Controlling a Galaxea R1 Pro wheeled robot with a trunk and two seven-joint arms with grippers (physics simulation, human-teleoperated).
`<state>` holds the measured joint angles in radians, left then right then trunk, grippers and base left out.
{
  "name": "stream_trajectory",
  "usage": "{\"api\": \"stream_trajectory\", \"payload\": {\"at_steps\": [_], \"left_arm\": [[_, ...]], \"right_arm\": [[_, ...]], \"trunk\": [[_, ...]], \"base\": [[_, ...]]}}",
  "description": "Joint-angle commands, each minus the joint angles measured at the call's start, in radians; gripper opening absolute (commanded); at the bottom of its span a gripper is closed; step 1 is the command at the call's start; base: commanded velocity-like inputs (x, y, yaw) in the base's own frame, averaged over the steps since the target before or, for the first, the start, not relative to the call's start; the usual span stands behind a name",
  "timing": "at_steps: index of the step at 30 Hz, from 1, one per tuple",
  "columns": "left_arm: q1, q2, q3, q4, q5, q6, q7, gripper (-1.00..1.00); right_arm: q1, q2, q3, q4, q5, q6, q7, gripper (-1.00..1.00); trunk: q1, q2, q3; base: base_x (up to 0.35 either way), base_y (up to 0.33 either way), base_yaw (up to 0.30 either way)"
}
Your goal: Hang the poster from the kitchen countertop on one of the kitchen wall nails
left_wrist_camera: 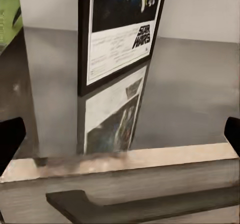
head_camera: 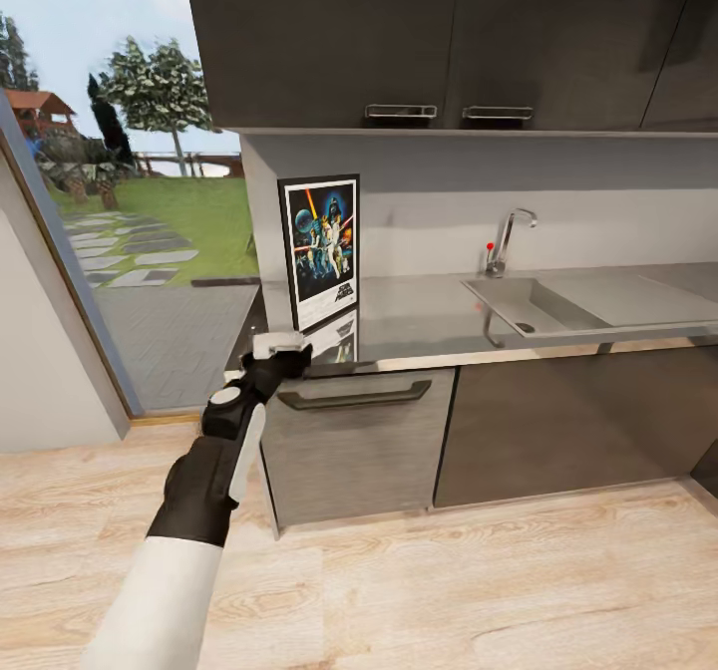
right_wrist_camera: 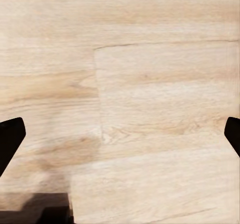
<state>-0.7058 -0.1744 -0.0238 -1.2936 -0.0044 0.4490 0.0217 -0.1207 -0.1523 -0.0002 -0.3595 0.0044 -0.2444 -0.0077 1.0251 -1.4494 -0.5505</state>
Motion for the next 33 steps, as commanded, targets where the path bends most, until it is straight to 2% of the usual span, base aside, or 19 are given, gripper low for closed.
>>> {"api": "stream_trajectory", "payload": {"at_steps": [1, 2, 3, 6, 9, 15, 19, 22, 33], "left_arm": [[-0.037, 0.000, -0.001, 0.038, 0.000, 0.006, 0.016, 1.00], [-0.069, 0.000, -0.001, 0.076, 0.000, 0.006, 0.027, 1.00], [-0.130, 0.000, 0.000, 0.150, 0.001, 0.006, 0.046, 1.00], [-0.213, 0.000, 0.000, 0.253, 0.003, -0.014, 0.066, 1.00], [-0.236, 0.000, 0.001, 0.286, 0.004, -0.058, 0.072, 1.00], [-0.250, 0.000, 0.012, 0.315, 0.003, -0.096, 0.075, 1.00], [-0.252, 0.000, 0.014, 0.346, 0.004, -0.103, 0.073, 1.00], [-0.253, 0.000, 0.015, 0.356, 0.004, -0.104, 0.072, 1.00], [-0.253, 0.000, 0.016, 0.397, 0.003, -0.107, 0.072, 1.00]], "right_arm": [[-0.001, -0.004, 0.000, 0.001, 0.000, -0.003, -0.001, 1.00], [-0.001, -0.007, 0.000, 0.001, 0.000, -0.002, 0.000, 1.00], [-0.001, -0.013, 0.000, 0.001, 0.000, -0.002, 0.000, 1.00], [-0.001, -0.025, 0.000, 0.000, 0.000, -0.002, 0.002, 1.00], [-0.001, -0.030, 0.000, -0.001, -0.001, -0.002, 0.003, 1.00], [-0.001, -0.039, -0.001, -0.001, -0.001, -0.023, 0.003, 1.00], [-0.001, -0.048, -0.005, 0.003, -0.006, -0.102, 0.003, 1.00], [-0.001, -0.052, -0.007, 0.005, -0.009, -0.130, 0.002, 1.00], [-0.001, -0.056, -0.007, 0.005, -0.010, -0.152, 0.000, 1.00]], "trunk": [[0.000, -0.001, -0.001], [0.000, -0.001, -0.001], [0.000, -0.001, -0.001], [0.000, -0.001, -0.001], [0.000, -0.001, -0.001], [0.000, -0.001, -0.001], [0.000, -0.001, -0.001], [0.000, -0.001, -0.001], [0.000, -0.001, -0.001]], "base": [[0.000, 0.000, 0.000], [0.000, 0.000, 0.000], [0.000, 0.000, 0.000], [0.000, 0.000, 0.000], [0.000, 0.000, 0.000], [0.000, 0.000, 0.000], [0.066, 0.000, 0.000], [0.227, 0.000, 0.000], [0.146, 0.002, 0.000]]}}
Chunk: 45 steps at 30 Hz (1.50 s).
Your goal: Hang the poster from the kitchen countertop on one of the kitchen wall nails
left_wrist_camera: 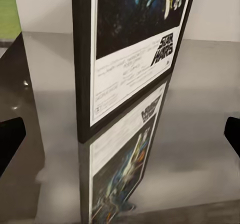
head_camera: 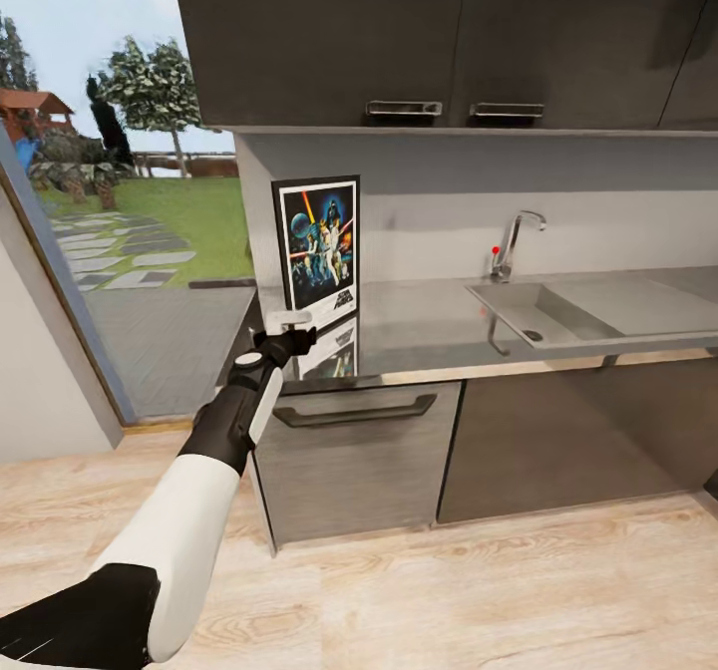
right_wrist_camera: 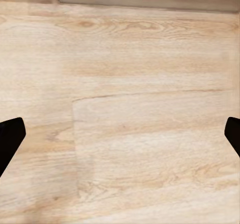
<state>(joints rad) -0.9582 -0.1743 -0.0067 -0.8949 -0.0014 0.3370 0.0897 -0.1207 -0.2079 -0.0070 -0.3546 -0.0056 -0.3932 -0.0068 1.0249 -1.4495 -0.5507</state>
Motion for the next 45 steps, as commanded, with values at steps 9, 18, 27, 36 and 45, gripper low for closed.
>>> {"api": "stream_trajectory", "payload": {"at_steps": [9, 18, 27, 36, 45], "left_arm": [[-0.001, 0.000, -0.001, 0.002, 0.000, 0.006, -0.001, 1.00], [-0.001, 0.002, -0.001, 0.004, 0.000, 0.007, -0.002, 1.00], [-0.001, 0.003, -0.001, 0.007, -0.001, 0.007, -0.002, 1.00], [-0.001, 0.003, -0.001, 0.007, 0.000, 0.007, -0.002, 1.00], [-0.001, 0.003, -0.002, 0.006, 0.000, 0.007, -0.002, 1.00]], "right_arm": [[-0.001, -0.001, -0.001, 0.000, -0.001, -0.004, -0.001, 1.00], [-0.001, 0.000, 0.000, 0.000, -0.001, -0.004, -0.001, 1.00], [-0.001, 0.001, 0.001, 0.000, 0.001, -0.004, -0.001, 1.00], [-0.001, 0.001, 0.002, 0.000, 0.001, -0.005, -0.001, 1.00], [-0.001, 0.001, 0.002, 0.000, 0.001, -0.005, -0.001, 1.00]], "trunk": [[0.000, -0.001, -0.001], [0.000, -0.001, -0.001], [0.000, -0.001, 0.000], [0.000, -0.001, 0.001], [0.000, -0.001, 0.001]], "base": [[0.187, 0.089, 0.000], [0.053, 0.148, 0.000], [0.010, 0.036, -0.047], [0.000, 0.001, -0.003], [0.166, 0.000, 0.000]]}}
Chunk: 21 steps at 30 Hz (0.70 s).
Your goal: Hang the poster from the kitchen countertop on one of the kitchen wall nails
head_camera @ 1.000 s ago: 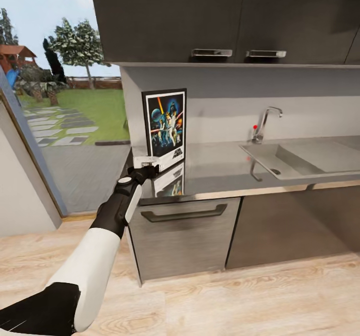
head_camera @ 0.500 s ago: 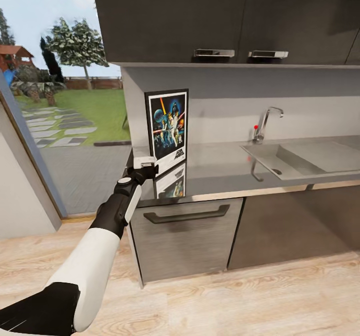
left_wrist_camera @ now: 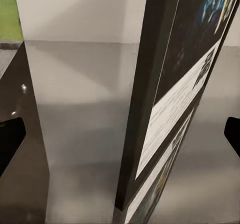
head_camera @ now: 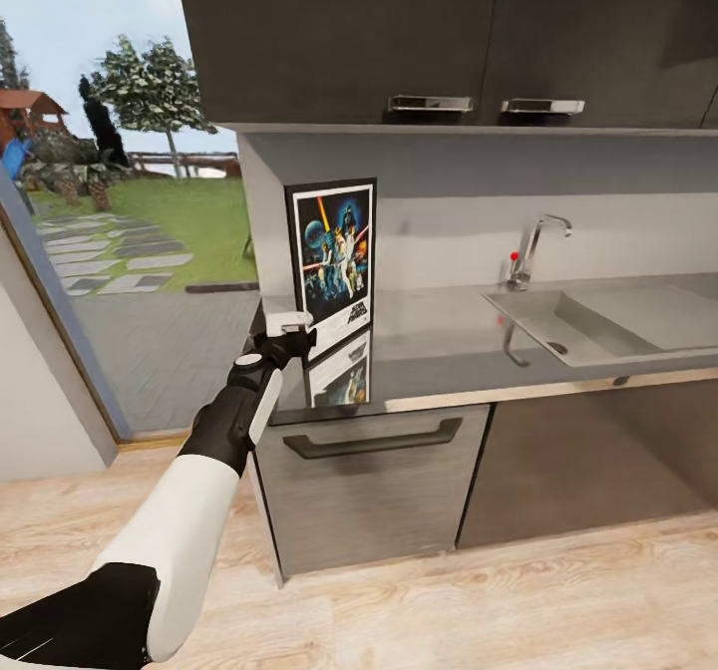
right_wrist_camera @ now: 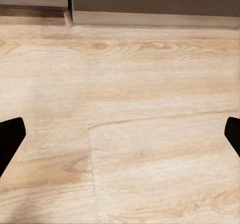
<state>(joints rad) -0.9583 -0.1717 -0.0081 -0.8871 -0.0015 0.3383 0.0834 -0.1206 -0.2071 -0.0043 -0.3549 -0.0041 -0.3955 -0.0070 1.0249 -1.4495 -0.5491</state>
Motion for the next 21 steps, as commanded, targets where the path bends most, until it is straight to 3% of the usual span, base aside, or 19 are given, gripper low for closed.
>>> {"api": "stream_trajectory", "payload": {"at_steps": [1, 21], "left_arm": [[0.000, 0.000, -0.001, -0.001, 0.000, 0.005, 0.004, 1.00], [0.000, 0.000, -0.001, -0.003, 0.000, 0.005, 0.004, 1.00]], "right_arm": [[-0.001, 0.000, 0.000, 0.001, 0.000, -0.003, -0.001, 1.00], [-0.001, 0.000, 0.000, 0.001, 0.001, -0.003, -0.001, 1.00]], "trunk": [[0.000, -0.001, -0.001], [0.000, -0.001, 0.004]], "base": [[0.070, 0.000, 0.000], [0.026, 0.000, -0.047]]}}
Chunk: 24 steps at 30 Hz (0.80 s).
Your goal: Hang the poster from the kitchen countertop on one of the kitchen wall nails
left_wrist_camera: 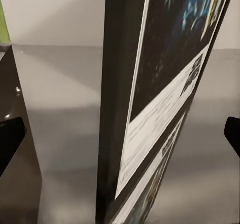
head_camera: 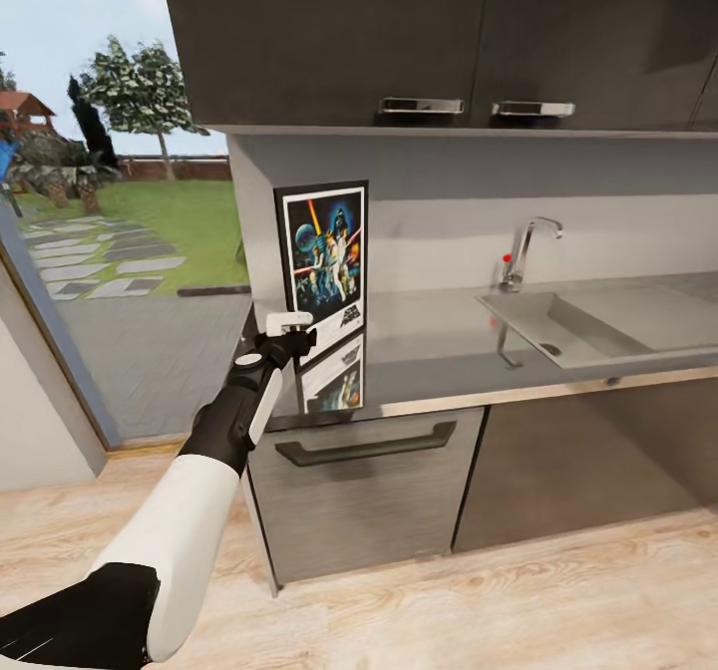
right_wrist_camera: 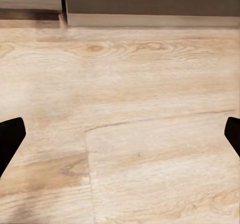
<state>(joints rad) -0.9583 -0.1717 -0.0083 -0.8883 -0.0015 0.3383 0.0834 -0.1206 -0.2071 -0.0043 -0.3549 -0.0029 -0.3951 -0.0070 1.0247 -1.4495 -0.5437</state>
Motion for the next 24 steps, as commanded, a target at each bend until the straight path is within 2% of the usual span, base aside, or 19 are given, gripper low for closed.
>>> {"api": "stream_trajectory", "payload": {"at_steps": [1, 6, 24], "left_arm": [[0.000, 0.000, -0.001, -0.001, 0.000, 0.005, 0.004, 1.00], [0.000, 0.000, -0.001, -0.001, 0.000, 0.005, 0.004, 1.00], [0.000, 0.000, -0.001, -0.001, 0.000, 0.007, 0.003, 1.00]], "right_arm": [[-0.001, 0.000, 0.000, 0.001, 0.000, -0.003, -0.001, 1.00], [-0.001, 0.000, 0.000, 0.001, 0.000, -0.003, -0.001, 1.00], [-0.001, 0.000, 0.000, 0.001, 0.000, -0.002, -0.001, 1.00]], "trunk": [[0.000, 0.000, -0.001], [0.000, 0.000, -0.001], [0.000, 0.000, -0.001]], "base": [[0.218, 0.000, -0.002], [0.202, 0.000, -0.001], [0.082, 0.000, 0.000]]}}
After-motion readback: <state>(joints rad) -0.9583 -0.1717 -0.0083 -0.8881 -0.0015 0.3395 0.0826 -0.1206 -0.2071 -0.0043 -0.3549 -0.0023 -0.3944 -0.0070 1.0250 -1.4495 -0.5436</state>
